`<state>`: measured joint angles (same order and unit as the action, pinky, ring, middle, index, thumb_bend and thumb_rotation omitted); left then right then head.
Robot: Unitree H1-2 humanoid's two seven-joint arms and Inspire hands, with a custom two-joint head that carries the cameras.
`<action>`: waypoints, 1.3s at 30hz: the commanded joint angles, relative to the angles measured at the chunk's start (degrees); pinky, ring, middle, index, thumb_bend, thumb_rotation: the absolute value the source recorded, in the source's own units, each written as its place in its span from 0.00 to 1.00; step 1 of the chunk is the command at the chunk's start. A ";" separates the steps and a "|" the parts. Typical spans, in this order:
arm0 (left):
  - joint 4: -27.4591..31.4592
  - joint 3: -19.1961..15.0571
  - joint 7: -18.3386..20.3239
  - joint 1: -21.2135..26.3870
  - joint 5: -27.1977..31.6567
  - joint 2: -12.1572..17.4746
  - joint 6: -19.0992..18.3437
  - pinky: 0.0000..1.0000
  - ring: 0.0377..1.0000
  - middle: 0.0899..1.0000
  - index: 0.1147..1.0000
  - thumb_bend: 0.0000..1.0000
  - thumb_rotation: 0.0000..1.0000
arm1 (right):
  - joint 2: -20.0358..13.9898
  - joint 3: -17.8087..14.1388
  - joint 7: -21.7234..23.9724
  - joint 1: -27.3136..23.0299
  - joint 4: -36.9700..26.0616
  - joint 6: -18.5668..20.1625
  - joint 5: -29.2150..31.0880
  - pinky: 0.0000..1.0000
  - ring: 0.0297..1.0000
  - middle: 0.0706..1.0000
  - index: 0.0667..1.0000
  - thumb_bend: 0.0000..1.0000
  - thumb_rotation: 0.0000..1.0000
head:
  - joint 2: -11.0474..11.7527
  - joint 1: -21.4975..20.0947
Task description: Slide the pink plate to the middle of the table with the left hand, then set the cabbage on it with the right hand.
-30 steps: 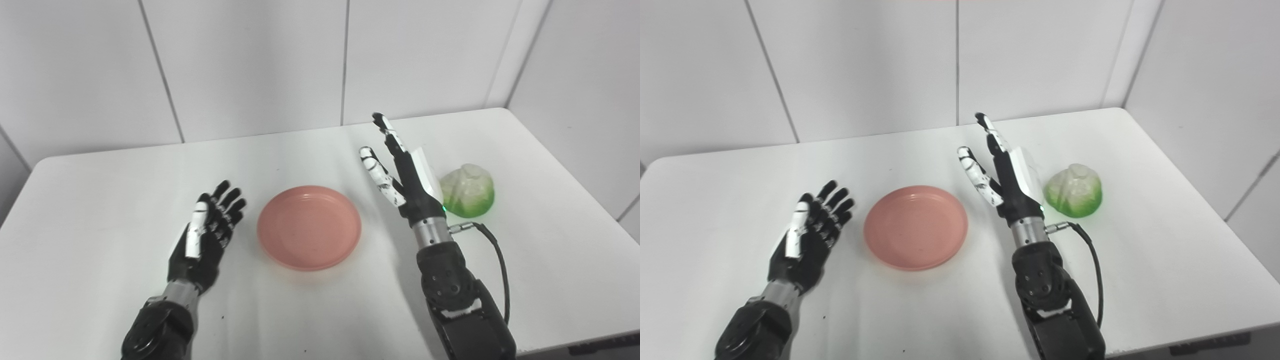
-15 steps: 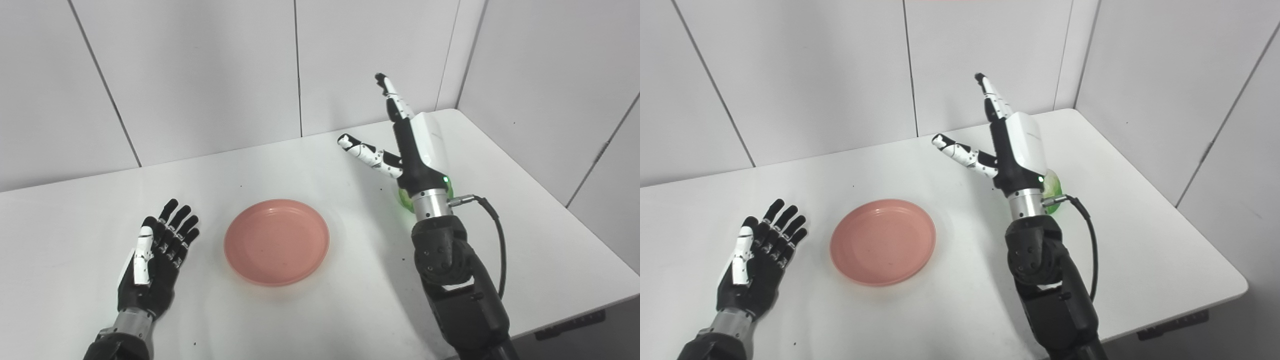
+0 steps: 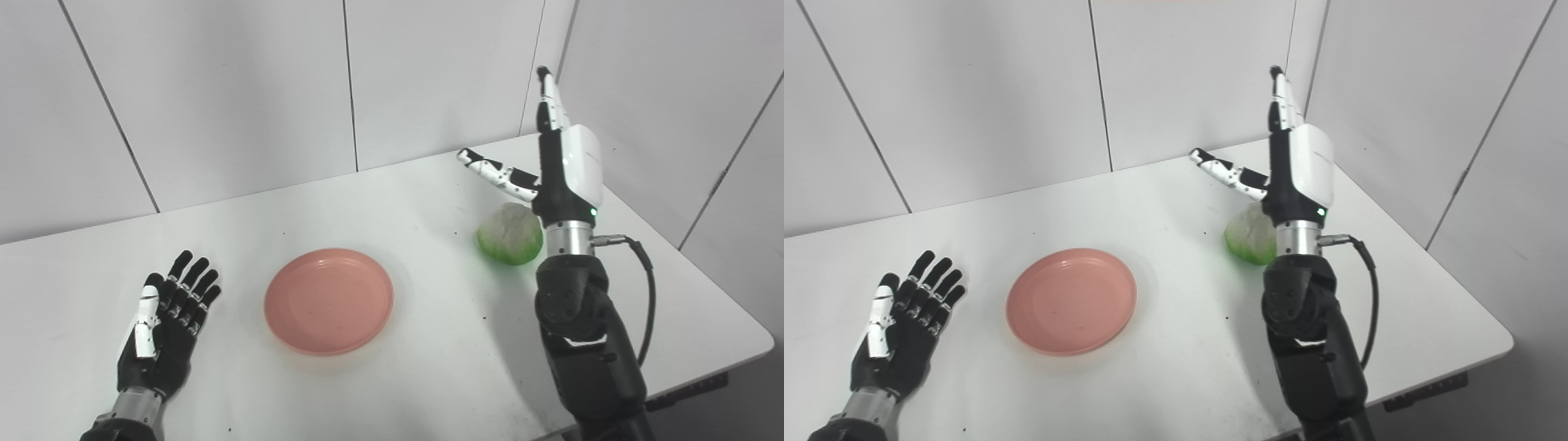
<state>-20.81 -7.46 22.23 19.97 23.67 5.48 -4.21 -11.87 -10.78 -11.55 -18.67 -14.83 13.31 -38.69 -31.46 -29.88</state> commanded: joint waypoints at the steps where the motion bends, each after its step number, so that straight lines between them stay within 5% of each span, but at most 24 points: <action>1: -1.52 -0.47 0.07 -0.05 0.57 0.90 -0.78 0.96 0.94 0.94 0.93 0.45 1.00 | -1.25 -1.14 -1.09 -1.08 -0.92 1.03 0.14 0.87 0.94 0.98 1.00 1.00 0.62 | -0.11 0.00; 13: -1.71 -1.12 0.49 0.18 0.72 1.90 -1.24 0.95 0.93 0.94 0.93 0.44 1.00 | -2.24 -2.86 -0.18 2.77 2.16 3.41 3.59 0.82 0.93 0.99 1.00 1.00 0.64 | -0.90 -0.93; 39: -0.76 -1.31 0.76 -0.20 1.66 3.16 -2.87 0.94 0.91 0.92 0.91 0.43 1.00 | -5.21 2.94 -1.26 0.53 18.98 -1.45 12.22 0.84 0.96 1.00 1.00 1.00 0.61 | -3.23 -2.16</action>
<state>-21.34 -8.44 23.22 20.13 24.96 7.63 -5.41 -15.63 -7.84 -12.01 -15.75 4.95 14.68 -26.75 -34.72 -32.08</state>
